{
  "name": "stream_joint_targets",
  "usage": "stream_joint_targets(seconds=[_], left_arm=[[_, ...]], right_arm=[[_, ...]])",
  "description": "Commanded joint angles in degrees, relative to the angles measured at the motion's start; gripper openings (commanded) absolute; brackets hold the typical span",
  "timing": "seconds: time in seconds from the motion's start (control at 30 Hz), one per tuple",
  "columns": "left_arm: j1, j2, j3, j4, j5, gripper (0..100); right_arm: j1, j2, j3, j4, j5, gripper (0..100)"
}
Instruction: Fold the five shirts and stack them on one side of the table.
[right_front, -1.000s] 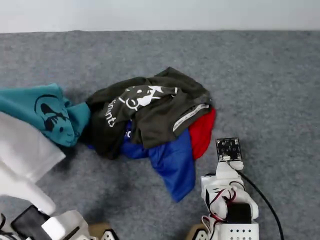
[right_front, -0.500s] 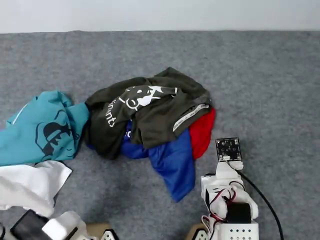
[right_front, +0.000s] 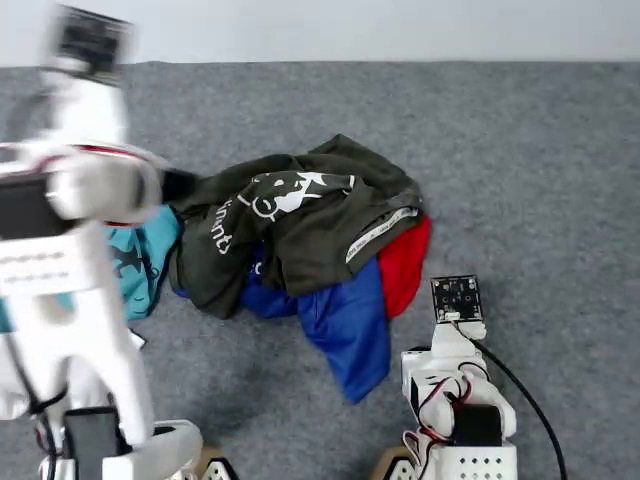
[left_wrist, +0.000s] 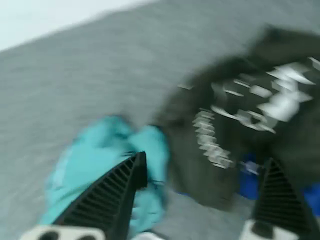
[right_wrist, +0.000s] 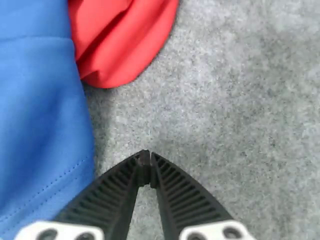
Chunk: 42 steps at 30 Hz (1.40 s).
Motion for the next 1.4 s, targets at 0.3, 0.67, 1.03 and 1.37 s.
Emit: stream_joint_targets(seconds=[0.3,0.67,1.03,1.37], left_arm=[[18.8,17.1,6.5,-6.0,-1.8,35],[25.1,32.9,6.6,-11.0,-1.9,35],[22.8,43.7,6.5,-11.8,-2.8,3],[9.8,22.5,-7.8,1.3,-6.5,0]], right_arm=[[0.0,-0.3,0.8,0.3,0.5,0.9],[0.0,-0.3,0.8,0.3,0.5,0.9],[0.0,-0.3,0.8,0.3,0.5,0.9],[0.0,-0.3,0.8,0.3,0.5,0.9]])
